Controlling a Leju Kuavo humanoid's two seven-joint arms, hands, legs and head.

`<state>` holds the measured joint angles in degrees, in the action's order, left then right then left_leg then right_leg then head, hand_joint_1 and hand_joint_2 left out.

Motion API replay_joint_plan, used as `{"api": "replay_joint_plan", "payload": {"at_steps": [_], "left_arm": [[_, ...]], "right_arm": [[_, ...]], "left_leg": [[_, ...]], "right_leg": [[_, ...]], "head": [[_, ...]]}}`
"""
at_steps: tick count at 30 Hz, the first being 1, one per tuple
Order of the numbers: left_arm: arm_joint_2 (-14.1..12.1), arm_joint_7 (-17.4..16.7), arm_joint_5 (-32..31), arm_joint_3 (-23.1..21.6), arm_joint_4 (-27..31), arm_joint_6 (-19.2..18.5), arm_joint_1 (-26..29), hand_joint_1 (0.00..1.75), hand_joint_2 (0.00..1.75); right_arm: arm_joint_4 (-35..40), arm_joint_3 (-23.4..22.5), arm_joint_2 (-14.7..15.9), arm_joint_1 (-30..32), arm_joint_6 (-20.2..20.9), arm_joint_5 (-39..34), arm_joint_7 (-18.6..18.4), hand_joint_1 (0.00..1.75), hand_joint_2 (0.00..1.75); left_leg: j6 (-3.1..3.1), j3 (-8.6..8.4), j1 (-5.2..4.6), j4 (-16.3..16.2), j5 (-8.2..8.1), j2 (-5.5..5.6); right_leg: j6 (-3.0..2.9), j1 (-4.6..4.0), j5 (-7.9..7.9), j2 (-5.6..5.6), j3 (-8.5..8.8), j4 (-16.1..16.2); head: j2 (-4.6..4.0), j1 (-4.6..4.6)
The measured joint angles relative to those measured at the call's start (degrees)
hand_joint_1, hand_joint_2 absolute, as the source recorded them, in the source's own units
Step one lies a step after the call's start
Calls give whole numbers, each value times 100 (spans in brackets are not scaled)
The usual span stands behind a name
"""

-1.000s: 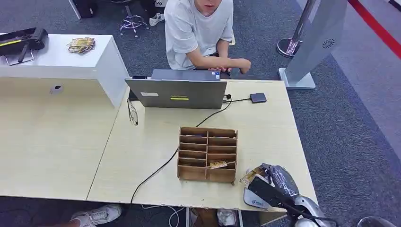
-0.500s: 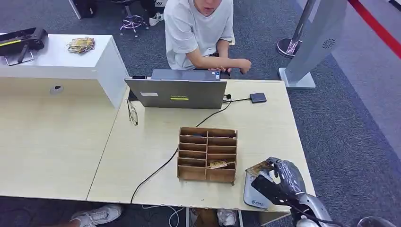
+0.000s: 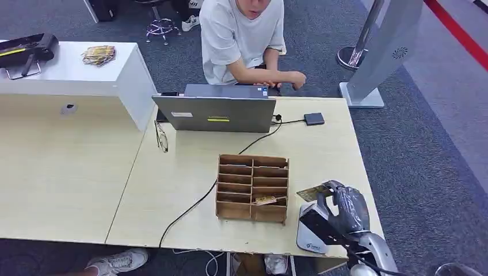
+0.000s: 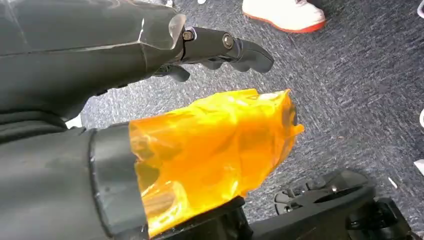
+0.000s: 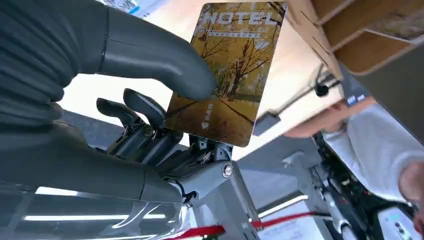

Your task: Pass the card to the sensor for recognition and then transmit it.

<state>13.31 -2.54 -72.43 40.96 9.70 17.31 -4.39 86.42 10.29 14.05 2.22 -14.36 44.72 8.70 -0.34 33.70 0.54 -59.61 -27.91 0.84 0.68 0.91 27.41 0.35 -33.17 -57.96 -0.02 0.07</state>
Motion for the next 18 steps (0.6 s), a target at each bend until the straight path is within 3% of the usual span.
{"api": "replay_joint_plan", "payload": {"at_steps": [18], "left_arm": [[4, -70, -164, -9, 0, -120, -38, 0, 0]], "right_arm": [[-94, 256, -568, -738, -151, 409, -35, 175, 175]], "left_leg": [[0, 0, 0, 0, 1, 0]], "right_leg": [[-1, 0, -1, 0, 1, -1]], "head": [[0, 0]]}}
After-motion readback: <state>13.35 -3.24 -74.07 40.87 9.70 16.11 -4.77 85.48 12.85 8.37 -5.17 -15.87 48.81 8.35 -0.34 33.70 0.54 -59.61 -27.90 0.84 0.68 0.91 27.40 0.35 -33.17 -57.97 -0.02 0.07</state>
